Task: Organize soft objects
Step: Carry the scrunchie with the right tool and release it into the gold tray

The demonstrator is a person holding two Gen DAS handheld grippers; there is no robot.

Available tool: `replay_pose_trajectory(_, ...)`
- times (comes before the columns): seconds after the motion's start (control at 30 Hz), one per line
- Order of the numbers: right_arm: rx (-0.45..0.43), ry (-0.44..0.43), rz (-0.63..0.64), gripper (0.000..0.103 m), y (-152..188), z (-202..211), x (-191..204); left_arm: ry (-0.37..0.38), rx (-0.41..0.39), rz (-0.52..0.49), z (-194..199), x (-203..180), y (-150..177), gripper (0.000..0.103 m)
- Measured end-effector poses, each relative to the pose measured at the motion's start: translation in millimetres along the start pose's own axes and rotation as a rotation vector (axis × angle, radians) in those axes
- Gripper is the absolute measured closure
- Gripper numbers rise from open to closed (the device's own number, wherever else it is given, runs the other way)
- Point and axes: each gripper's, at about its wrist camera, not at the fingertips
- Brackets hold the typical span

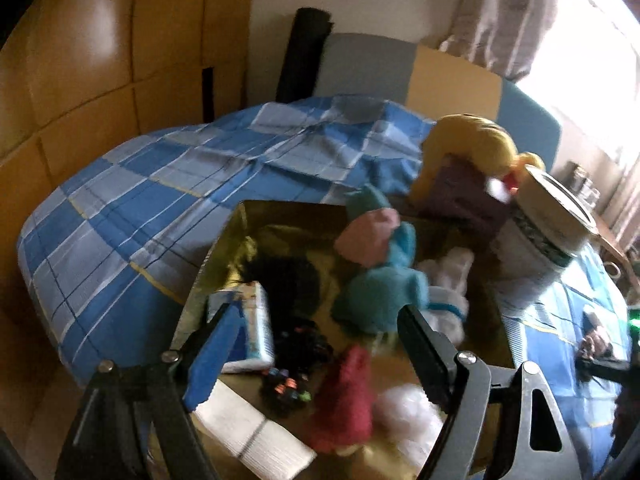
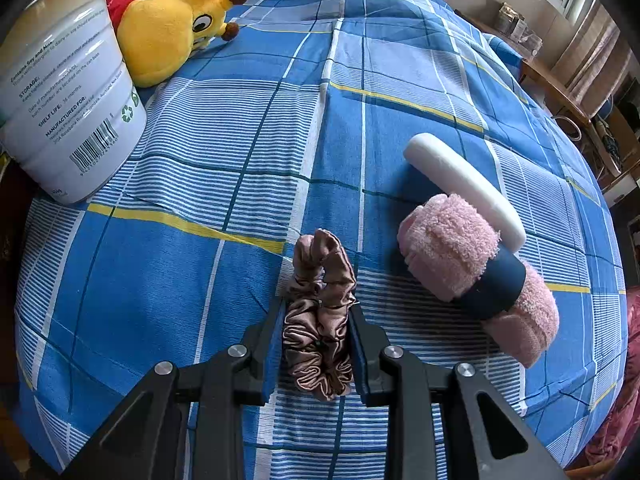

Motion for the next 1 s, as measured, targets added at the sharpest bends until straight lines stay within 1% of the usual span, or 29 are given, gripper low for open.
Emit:
replay_pose_trajectory(0.13, 0.002, -0.003, -0.007, 0.074, -0.4, -0.3, -1.6, 0.033, -0.017, -0.036, 11.1, -13.4, 1.7, 0.021)
replay_pose_trajectory(0.33, 0.017, -0.038, -0.059, 0.074, -6.1, -2.7, -14.7, 0.069, -0.023, -0.064, 18.3, -24.3, 3.3, 0.021)
replay_pose_trajectory(0.4, 0.022, -0.050, -0.086, 0.075, -10.9, -3.7, -20.4, 0.081, -0.022, -0.078, 19.0, -27.5, 4.2, 0.021)
replay_pose_trajectory(0.53, 0.021, -0.046, -0.098, 0.078, -23.1, -5.7, -25.6, 0.101, -0.027, -0.092, 20.4, -31.7, 5.3, 0.021)
replay_pose_trajectory(0.63, 0.004, -0.061, -0.103, 0.079, -41.3, -5.1, -25.8, 0.111, -0.025, -0.099, 20.3, -34.1, 6.0, 0.021)
replay_pose_trajectory(0.77, -0.036, -0.041, -0.082, 0.082, -72.8, 0.5, -21.7, 0.120, -0.019, -0.100, 19.7, -34.1, 7.1, 0.021)
replay_pose_trajectory(1.0, -0.086, -0.050, -0.104, 0.082, -127.2, 12.2, -9.9, 0.125, -0.012, -0.105, 17.9, -33.0, 8.8, 0.021)
Point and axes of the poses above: each gripper's, at about its wrist camera, not at the fingertips, and z roughly against the way its jaws point, x to its left, y to its underside, and after that the axes turned 2 degrees about -x, right-handed
